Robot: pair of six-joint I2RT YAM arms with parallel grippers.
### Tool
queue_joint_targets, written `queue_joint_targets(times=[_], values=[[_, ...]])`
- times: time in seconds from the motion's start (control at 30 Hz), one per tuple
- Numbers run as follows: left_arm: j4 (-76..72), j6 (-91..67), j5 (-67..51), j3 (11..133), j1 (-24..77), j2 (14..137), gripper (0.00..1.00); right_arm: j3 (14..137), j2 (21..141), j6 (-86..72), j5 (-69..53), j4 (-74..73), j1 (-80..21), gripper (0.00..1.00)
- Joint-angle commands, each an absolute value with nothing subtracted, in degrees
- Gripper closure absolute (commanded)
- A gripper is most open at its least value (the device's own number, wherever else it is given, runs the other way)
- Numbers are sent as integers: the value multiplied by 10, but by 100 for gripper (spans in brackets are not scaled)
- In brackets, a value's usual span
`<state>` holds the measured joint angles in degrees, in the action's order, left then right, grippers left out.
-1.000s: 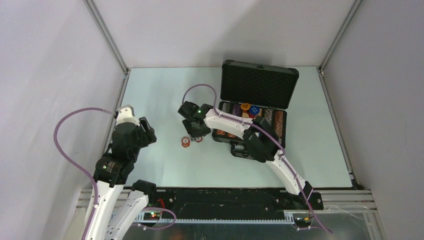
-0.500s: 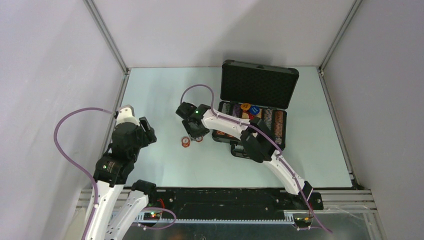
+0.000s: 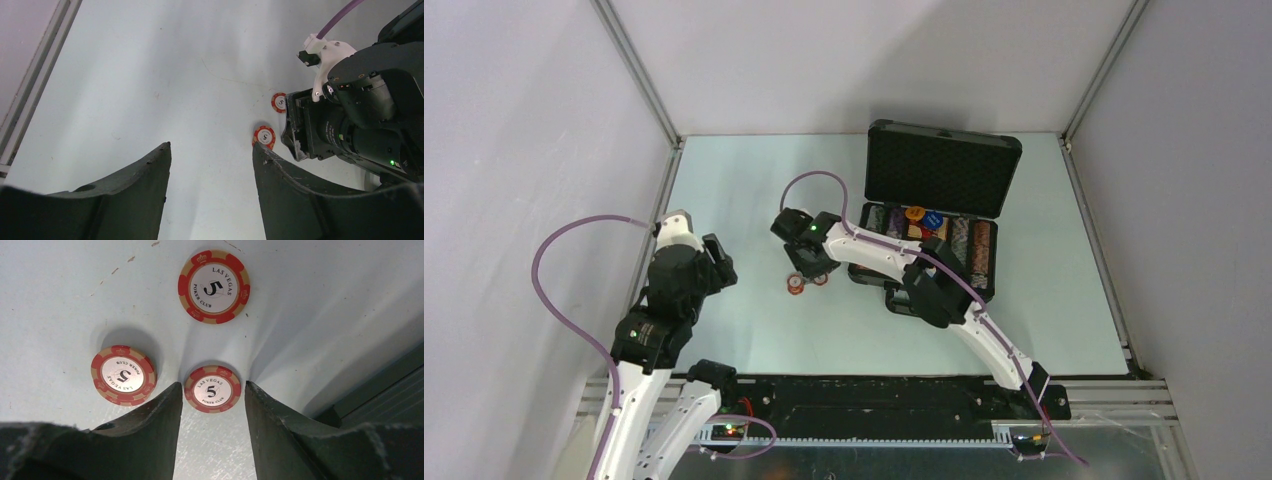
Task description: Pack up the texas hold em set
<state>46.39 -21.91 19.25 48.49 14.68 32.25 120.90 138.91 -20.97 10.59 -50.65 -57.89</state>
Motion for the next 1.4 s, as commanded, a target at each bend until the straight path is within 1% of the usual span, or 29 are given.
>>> queue_joint_targets(times=[0.0, 0.7, 1.13, 1.37], values=[[447, -206, 199, 482, 148, 323, 34, 1193, 1392, -210, 128, -534, -585, 45], [446, -206, 198, 481, 148, 325, 33, 1155, 1379, -216, 91, -525, -580, 51], [446, -205, 199, 480, 148, 325, 33, 1152, 1368, -211, 101, -506, -570, 57], [446, -206, 199, 480, 148, 325, 33, 1156, 1365, -207, 111, -500, -568, 58]])
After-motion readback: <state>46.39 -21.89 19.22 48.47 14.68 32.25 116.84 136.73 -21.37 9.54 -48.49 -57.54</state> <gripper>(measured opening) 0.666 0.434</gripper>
